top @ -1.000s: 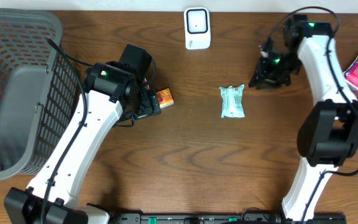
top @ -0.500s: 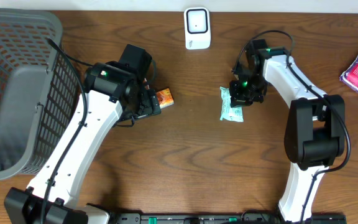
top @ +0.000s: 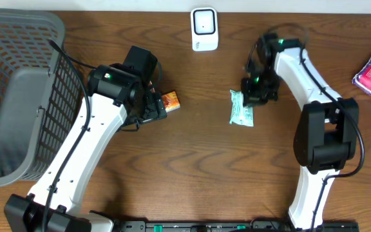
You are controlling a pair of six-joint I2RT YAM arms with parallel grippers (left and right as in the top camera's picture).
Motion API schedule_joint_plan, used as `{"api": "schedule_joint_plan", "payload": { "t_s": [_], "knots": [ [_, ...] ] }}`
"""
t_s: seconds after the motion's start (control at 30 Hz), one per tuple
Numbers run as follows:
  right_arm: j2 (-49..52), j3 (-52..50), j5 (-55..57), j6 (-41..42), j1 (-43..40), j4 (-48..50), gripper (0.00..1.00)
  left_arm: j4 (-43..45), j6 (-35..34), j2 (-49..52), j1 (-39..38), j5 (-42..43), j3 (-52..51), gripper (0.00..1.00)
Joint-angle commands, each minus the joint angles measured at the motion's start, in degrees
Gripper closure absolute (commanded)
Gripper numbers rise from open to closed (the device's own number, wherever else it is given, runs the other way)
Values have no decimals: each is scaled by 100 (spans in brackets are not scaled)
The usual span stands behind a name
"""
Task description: Scan the item barcode
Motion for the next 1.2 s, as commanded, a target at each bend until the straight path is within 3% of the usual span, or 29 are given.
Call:
{"api": "schedule_joint_plan", "payload": {
  "t_s": [0.0,0.33,0.43,0.5,0.83,1.17],
  "knots": [
    [0,697,234,66,-87,-98,55,-24,98,33,4,-35,0,2],
    [2,627,330,70,-131,103,42,-24,98,35,4,-35,0,2],
    [4,407,328,138,-131,83,26,-24,98,35,4,-35,0,2],
    [4,168,299,240,-131,138,21,-24,96,35,4,-35,0,2],
    [4,-1082,-761,260,-225,1069,28,-24,98,35,4,-35,0,2],
    [4,-1237,-767,192,-197,1327,33,-24,98,33,4,-35,0,2]
  ]
}}
